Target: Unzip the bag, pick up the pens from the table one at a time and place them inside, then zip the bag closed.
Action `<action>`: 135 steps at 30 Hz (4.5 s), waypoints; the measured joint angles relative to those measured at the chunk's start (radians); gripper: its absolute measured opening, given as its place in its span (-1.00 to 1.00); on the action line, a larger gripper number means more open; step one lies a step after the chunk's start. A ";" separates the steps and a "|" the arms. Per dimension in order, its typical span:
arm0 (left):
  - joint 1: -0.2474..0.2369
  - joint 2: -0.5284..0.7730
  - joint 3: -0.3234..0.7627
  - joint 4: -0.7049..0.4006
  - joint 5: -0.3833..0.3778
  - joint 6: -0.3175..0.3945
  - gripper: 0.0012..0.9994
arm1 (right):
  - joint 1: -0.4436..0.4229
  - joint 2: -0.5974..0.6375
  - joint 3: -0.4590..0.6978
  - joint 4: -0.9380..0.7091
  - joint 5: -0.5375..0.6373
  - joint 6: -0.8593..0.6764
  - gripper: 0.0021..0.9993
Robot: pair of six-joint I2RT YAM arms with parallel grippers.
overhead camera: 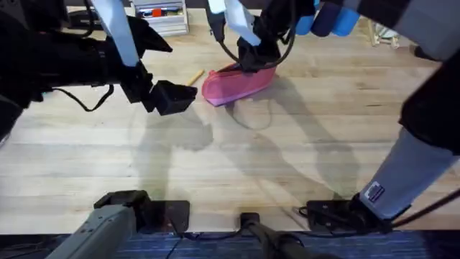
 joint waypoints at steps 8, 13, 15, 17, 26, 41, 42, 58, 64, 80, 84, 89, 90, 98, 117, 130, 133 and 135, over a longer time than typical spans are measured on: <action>0.000 0.000 0.000 0.000 0.000 0.000 0.99 | 0.000 0.058 0.000 0.021 0.000 0.000 -0.94; 0.000 0.000 0.000 0.000 0.000 0.000 0.99 | 0.000 0.058 0.000 0.021 0.000 0.000 -0.94; 0.000 0.000 0.000 0.000 0.000 0.000 0.99 | 0.000 0.058 0.000 0.021 0.000 0.001 -0.68; 0.000 0.000 0.000 0.000 0.000 0.000 0.99 | 0.000 0.058 0.000 0.021 0.000 0.000 -0.09; 0.000 0.000 0.000 0.000 0.000 0.000 0.99 | 0.000 0.058 0.000 0.024 0.003 -0.007 0.99; 0.000 0.000 0.000 0.001 -0.011 0.000 0.99 | 0.000 0.058 0.000 0.007 0.003 -0.006 0.99; 0.000 0.000 0.000 0.001 -0.020 0.000 0.99 | 0.000 0.058 0.000 -0.001 0.003 -0.006 0.99; 0.000 0.069 0.000 0.060 -0.182 -0.097 0.99 | 0.002 -0.114 0.004 -0.110 0.007 0.117 0.99; 0.000 0.177 0.000 0.109 -0.210 -0.115 0.99 | 0.003 -0.214 0.004 -0.112 0.007 0.167 0.99; -0.082 0.423 0.000 0.248 -0.373 -0.219 0.99 | -0.007 -0.322 0.007 -0.096 0.007 0.256 0.99; -0.129 0.447 0.000 0.246 -0.414 -0.229 0.99 | -0.007 -0.322 0.007 -0.085 0.007 0.256 0.99; -0.140 0.468 0.000 0.242 -0.438 -0.237 0.99 | -0.007 -0.322 0.007 -0.084 0.007 0.256 0.99; -0.140 0.473 0.000 0.244 -0.442 -0.238 0.99 | -0.007 -0.322 0.007 -0.084 0.007 0.256 0.99; -0.140 0.545 0.000 0.306 -0.451 -0.240 0.99 | -0.007 -0.322 0.007 -0.084 0.007 0.256 0.99; -0.140 0.639 0.005 0.269 -0.453 -0.246 0.99 | -0.007 -0.322 0.007 -0.086 0.007 0.256 0.99; -0.140 0.639 0.006 0.265 -0.457 -0.246 0.39 | -0.007 -0.322 0.007 -0.086 0.007 0.256 0.99; -0.140 0.639 0.006 0.264 -0.457 -0.248 0.22 | -0.007 -0.322 0.007 -0.086 0.007 0.256 0.99; -0.140 0.639 0.006 0.263 -0.456 -0.249 -0.13 | -0.007 -0.322 0.007 -0.086 0.007 0.256 0.99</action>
